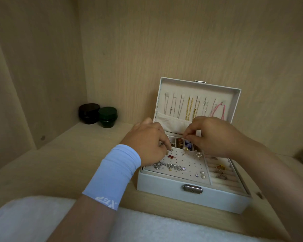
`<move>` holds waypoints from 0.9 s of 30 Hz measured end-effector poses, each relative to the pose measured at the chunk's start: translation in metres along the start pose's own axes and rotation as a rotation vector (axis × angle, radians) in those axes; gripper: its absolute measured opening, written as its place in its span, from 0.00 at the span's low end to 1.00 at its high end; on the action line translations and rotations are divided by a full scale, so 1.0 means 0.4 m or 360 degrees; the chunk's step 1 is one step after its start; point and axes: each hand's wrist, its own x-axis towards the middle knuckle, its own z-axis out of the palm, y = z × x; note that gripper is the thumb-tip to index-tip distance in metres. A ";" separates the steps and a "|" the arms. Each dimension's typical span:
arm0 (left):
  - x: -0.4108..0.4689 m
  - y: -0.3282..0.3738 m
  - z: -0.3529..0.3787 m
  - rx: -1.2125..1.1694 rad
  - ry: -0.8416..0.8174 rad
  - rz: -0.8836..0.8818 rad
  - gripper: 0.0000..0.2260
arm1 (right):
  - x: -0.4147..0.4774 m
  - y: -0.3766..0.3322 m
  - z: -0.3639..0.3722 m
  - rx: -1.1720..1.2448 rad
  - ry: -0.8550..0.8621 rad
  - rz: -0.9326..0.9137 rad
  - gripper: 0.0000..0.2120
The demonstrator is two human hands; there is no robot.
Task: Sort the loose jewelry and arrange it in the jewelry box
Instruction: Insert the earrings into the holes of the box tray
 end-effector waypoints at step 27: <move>0.035 0.088 0.040 -0.1460 0.0480 -0.0232 0.08 | -0.055 0.013 -0.057 0.1663 0.0044 0.0114 0.06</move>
